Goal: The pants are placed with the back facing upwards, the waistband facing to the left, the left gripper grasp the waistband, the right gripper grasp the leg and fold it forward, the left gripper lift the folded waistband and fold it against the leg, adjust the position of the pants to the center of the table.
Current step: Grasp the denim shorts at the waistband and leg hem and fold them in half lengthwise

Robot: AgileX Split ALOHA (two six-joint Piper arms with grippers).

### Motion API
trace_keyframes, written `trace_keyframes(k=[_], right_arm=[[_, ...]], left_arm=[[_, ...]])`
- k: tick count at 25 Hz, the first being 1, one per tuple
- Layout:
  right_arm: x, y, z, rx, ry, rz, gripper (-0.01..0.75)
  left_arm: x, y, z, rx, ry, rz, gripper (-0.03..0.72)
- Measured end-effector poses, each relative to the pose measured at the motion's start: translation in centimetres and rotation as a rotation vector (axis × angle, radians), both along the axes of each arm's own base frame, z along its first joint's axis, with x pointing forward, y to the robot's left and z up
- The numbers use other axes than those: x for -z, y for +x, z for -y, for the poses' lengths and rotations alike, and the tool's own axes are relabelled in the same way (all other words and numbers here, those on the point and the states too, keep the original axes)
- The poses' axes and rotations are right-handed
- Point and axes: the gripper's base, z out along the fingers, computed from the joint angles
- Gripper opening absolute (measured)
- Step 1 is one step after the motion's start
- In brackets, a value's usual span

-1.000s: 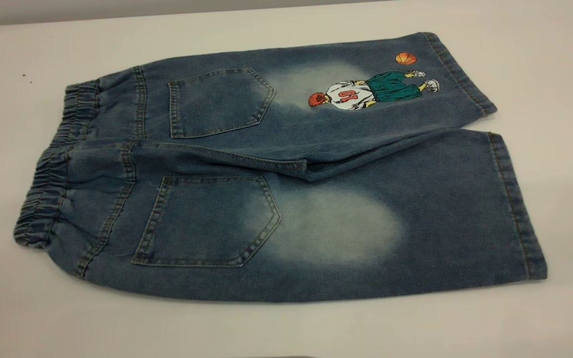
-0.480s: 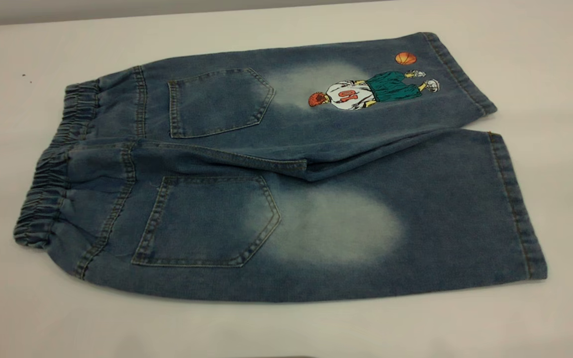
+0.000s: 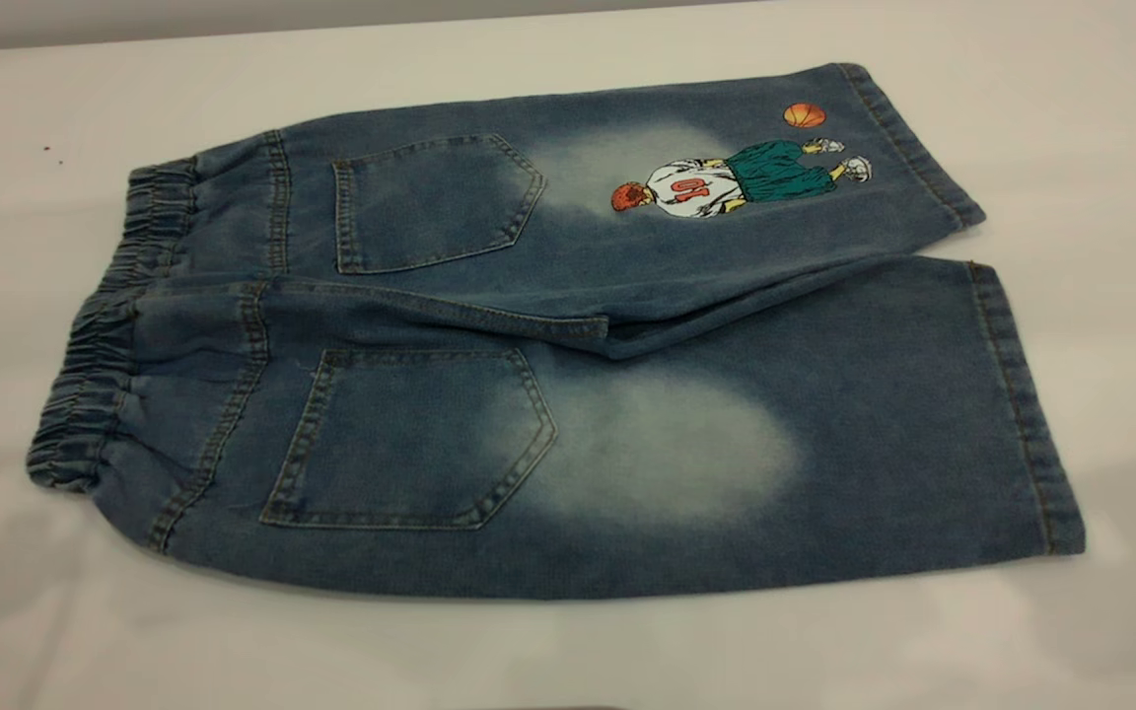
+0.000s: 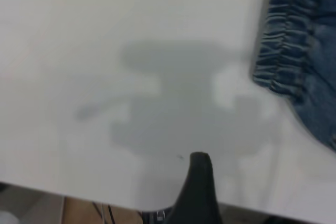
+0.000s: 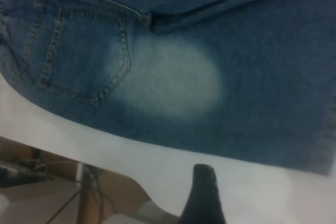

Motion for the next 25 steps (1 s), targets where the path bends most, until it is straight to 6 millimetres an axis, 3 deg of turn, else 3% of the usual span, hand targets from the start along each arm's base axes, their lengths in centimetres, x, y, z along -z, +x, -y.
trace_keyframes(k=[6, 13, 19, 25], right_arm=[[1.5, 1.9, -0.4, 0.007, 0.046, -0.027, 0.498], [1.5, 2.2, -0.4, 0.013, 0.049, 0.001, 0.498], [1.5, 2.3, -0.4, 0.014, 0.047, 0.005, 0.498], [1.5, 2.3, -0.4, 0.019, 0.044, 0.011, 0.498]], left_arm=[[6.6, 3.7, 0.4, -0.033, -0.048, -0.130, 0.587], [11.6, 5.3, 0.8, -0.106, -0.108, -0.187, 0.587], [13.5, 5.8, 0.9, -0.143, -0.132, -0.179, 0.587], [13.5, 6.3, 0.9, -0.162, -0.145, -0.129, 0.587]])
